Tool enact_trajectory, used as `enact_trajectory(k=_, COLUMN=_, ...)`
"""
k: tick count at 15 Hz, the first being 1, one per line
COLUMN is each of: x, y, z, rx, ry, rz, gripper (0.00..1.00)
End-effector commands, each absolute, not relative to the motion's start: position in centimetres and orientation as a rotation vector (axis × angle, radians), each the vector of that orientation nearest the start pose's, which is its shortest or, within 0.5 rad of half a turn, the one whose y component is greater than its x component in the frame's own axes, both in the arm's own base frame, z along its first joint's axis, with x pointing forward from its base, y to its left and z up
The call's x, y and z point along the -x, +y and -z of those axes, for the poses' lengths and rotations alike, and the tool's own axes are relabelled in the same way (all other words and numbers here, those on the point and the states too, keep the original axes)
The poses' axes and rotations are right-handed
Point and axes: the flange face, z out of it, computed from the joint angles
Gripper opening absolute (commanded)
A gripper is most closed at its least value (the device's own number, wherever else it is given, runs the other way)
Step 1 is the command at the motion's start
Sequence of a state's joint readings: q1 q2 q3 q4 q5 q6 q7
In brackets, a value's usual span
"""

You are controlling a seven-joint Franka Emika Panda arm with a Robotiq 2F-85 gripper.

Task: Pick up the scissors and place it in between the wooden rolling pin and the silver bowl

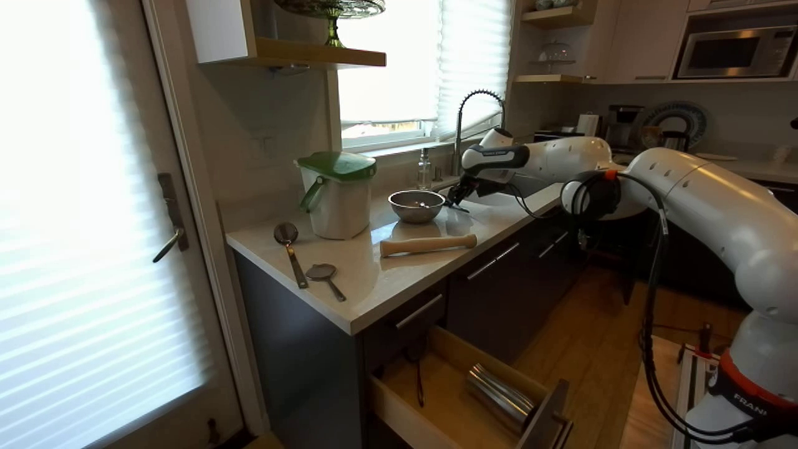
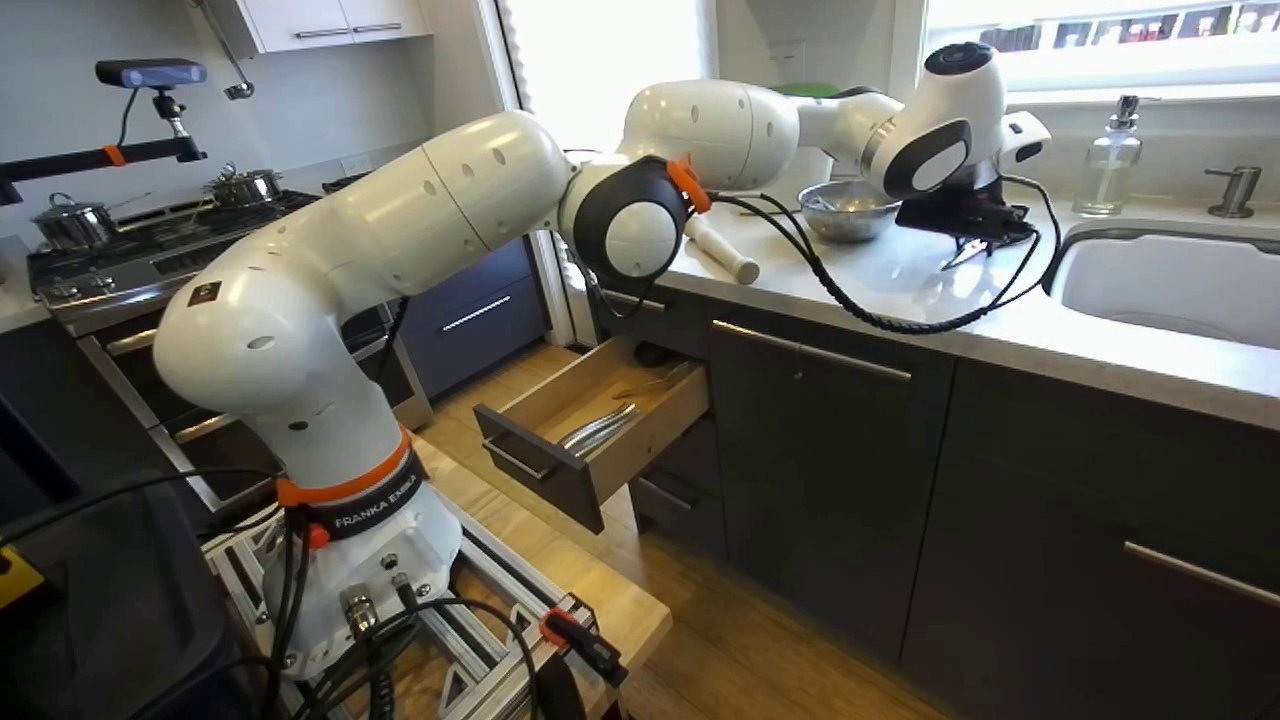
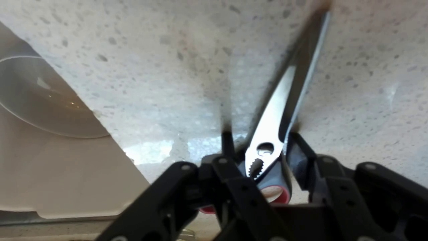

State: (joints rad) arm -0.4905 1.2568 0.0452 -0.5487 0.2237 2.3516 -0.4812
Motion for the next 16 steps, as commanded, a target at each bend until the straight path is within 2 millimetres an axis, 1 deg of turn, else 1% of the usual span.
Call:
enact_trajectory(k=1, x=-75.6, y=-39.0, z=-28.8, rx=3.032, ry=0.177, rz=0.948, gripper=0.14)
enact_trajectory(k=2, x=-75.5, y=-39.1, z=-28.8, rx=3.033, ry=0.182, rz=0.940, gripper=0.06)
enact_trajectory(k=3, x=-75.5, y=-39.2, z=-28.8, rx=3.031, ry=0.185, rz=0.940, gripper=0.02)
enact_trajectory(k=4, x=-75.5, y=-39.2, z=-28.8, rx=3.031, ry=0.183, rz=0.941, gripper=0.06)
enact_trajectory(k=7, x=-75.4, y=-39.1, z=-29.9, rx=3.001, ry=0.203, rz=0.937, gripper=0.06)
enact_trajectory(k=10, x=-75.3, y=-38.9, z=-31.9, rx=2.922, ry=0.242, rz=0.906, gripper=0.06)
enact_trajectory(k=13, x=-75.2, y=-38.7, z=-34.6, rx=2.874, ry=0.237, rz=0.929, gripper=0.06)
enact_trajectory(k=16, x=-74.6, y=-39.3, z=-37.2, rx=2.843, ry=0.250, rz=0.945, gripper=0.06)
